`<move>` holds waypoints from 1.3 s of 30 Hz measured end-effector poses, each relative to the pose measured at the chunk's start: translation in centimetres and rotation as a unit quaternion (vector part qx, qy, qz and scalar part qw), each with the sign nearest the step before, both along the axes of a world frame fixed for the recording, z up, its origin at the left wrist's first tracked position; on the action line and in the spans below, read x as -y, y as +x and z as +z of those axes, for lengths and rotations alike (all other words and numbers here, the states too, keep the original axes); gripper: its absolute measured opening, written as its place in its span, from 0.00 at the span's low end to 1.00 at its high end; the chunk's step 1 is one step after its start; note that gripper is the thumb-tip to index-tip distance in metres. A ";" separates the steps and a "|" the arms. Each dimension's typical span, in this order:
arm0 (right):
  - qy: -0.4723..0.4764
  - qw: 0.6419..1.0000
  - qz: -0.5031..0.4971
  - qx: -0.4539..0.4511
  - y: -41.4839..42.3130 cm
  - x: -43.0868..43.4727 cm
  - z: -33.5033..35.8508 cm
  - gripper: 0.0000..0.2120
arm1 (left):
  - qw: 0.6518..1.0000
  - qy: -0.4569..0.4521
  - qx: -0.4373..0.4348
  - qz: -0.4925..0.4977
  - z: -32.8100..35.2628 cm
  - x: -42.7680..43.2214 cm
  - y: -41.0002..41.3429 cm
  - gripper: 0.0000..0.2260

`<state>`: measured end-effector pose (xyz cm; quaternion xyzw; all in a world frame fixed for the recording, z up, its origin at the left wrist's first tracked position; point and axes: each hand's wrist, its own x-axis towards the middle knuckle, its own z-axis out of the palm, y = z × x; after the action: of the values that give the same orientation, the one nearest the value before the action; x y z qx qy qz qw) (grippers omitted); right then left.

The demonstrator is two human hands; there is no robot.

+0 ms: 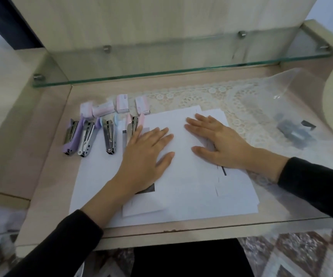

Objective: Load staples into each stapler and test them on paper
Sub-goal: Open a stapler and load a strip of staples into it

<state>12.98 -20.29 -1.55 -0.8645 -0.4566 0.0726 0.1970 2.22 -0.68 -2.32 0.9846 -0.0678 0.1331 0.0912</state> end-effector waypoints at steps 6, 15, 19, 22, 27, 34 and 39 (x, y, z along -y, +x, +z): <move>0.010 1.000 0.003 -0.005 0.1 0.1 -0.1 0.33 | 1.000 -0.002 0.001 0.000 0.0 0.0 -0.1 0.21; 0.050 0.999 -0.001 0.003 0.2 0.0 -0.5 0.33 | 0.999 -0.001 0.040 -0.014 -0.3 0.0 0.1 0.19; 0.064 0.998 -0.010 0.002 0.3 0.1 -0.8 0.33 | 1.000 0.003 0.029 -0.007 -0.4 0.0 0.0 0.20; 0.077 0.996 -0.033 0.023 0.1 0.2 -1.0 0.33 | 1.000 0.004 0.023 -0.004 -0.4 0.0 0.0 0.21; 0.057 0.995 -0.056 0.055 -0.5 0.1 -0.3 0.35 | 1.000 0.007 0.004 -0.007 0.2 0.3 -0.1 0.24; -0.015 0.998 -0.041 0.039 -1.0 0.6 0.2 0.30 | 0.996 -0.086 0.026 -0.015 1.3 -0.2 -0.6 0.16; -0.039 0.997 -0.041 0.045 -1.3 0.6 0.5 0.27 | 0.973 -0.151 0.112 0.132 2.6 -1.3 -1.3 0.13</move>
<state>11.65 -20.89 -1.06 -0.8918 -0.4262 0.0435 0.1455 0.94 0.63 0.24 0.9386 0.0741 0.2621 0.2119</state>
